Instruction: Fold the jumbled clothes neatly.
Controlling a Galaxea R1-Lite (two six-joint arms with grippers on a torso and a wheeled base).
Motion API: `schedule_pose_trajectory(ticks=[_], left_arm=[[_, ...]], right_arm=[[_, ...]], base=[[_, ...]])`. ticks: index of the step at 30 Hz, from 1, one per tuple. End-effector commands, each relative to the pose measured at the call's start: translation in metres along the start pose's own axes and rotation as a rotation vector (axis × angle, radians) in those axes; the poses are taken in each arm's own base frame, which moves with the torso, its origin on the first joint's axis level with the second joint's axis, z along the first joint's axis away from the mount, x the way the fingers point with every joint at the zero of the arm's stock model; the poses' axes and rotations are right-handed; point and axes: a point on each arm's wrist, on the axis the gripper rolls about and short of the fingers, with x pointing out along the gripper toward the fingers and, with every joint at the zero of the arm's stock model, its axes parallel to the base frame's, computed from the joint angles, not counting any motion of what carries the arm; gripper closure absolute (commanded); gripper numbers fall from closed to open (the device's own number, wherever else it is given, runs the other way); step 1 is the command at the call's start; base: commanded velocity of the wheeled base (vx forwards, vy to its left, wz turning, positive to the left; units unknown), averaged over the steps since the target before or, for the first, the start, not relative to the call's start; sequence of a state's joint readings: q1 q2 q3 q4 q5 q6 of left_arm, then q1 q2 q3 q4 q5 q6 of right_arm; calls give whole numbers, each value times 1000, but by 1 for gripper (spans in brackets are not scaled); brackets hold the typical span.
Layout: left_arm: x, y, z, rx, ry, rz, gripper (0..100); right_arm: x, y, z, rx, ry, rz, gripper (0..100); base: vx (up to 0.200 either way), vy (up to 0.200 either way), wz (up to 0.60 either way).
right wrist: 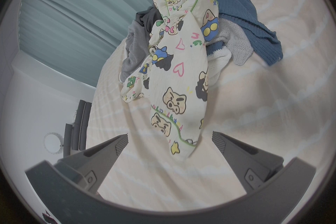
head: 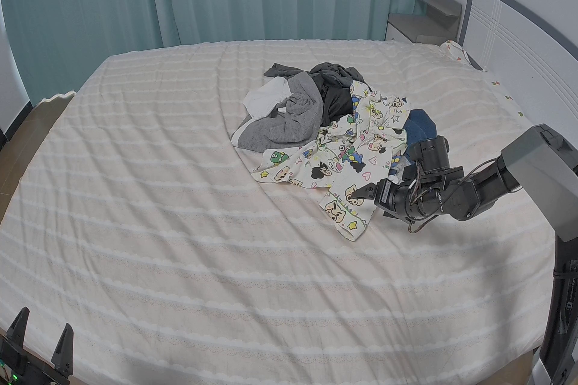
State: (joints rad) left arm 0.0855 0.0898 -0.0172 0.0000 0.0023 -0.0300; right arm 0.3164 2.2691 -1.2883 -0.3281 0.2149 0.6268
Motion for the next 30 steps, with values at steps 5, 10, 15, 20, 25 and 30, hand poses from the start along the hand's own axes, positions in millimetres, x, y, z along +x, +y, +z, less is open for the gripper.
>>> schedule_pose_trajectory(ticks=[5,10,15,20,25,30], left_arm=[[1,0,-4,1,16,2,0],[1,0,-4,-1,16,2,0],[1,0,-4,2,15,2,0],[1,0,-4,1,15,2,0],[1,0,-4,-1,16,2,0],[1,0,-4,-1,16,0,0]], right_arm=[[27,-2,7,2,-20,-57,0],[37,-4,1,-2,-9,-73,0],[46,-3,4,-5,-14,-70,0],[59,-1,6,-9,-27,-78,0],[70,2,7,-18,-48,-83,0],[79,11,6,-12,-39,-72,0]], base=[[0,0,0],[0,0,0],[0,0,0],[0,0,0],[0,0,0],[0,0,0]])
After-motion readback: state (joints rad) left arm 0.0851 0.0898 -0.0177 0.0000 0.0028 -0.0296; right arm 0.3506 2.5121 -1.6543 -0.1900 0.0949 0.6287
